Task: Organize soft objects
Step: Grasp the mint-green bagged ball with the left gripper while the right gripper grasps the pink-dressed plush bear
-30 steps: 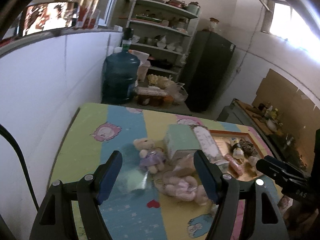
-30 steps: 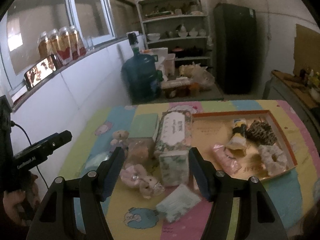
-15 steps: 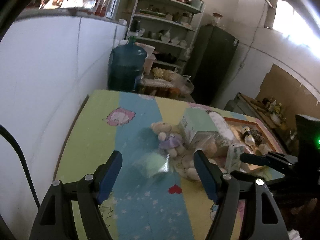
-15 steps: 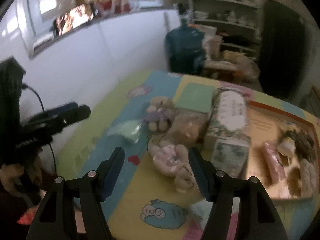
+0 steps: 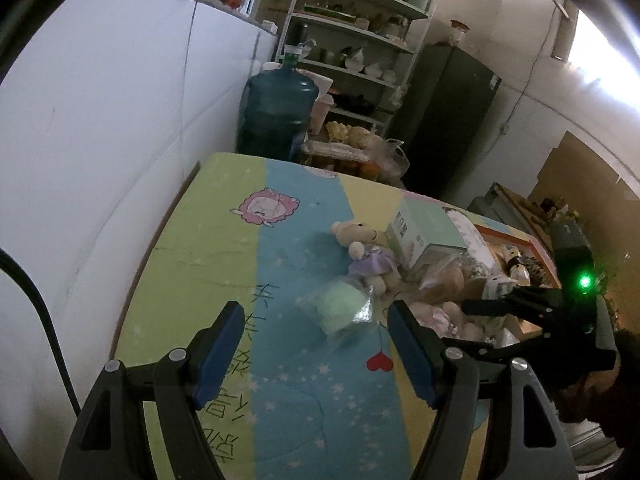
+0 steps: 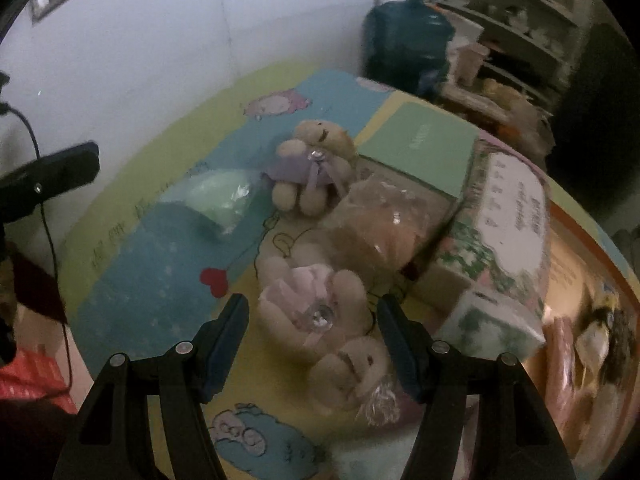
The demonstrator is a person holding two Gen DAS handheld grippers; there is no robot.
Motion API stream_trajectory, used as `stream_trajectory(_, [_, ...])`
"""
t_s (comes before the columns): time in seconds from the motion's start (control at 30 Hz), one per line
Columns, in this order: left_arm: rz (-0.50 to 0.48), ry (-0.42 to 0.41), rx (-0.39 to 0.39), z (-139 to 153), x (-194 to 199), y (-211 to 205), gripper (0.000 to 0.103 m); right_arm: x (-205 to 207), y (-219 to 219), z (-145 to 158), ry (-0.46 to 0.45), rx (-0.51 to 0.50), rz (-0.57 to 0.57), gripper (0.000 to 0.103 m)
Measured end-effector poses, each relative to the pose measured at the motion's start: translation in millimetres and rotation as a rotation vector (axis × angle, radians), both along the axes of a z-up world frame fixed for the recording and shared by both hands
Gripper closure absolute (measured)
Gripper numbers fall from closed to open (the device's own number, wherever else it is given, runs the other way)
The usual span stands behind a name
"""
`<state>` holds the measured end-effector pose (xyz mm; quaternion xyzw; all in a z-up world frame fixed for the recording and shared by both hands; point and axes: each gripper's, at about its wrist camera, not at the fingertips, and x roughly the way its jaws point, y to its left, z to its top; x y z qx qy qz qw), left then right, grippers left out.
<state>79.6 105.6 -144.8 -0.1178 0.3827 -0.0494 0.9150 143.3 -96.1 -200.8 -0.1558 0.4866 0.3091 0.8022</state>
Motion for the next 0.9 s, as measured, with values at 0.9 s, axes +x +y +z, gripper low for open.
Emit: stream_trajectory(0.9, [-0.232,0.089,0.027,-49.4,79.9,-37.3,0.03,-23.0,-22.1,28.8,0.072,0.21,-0.176,0.06])
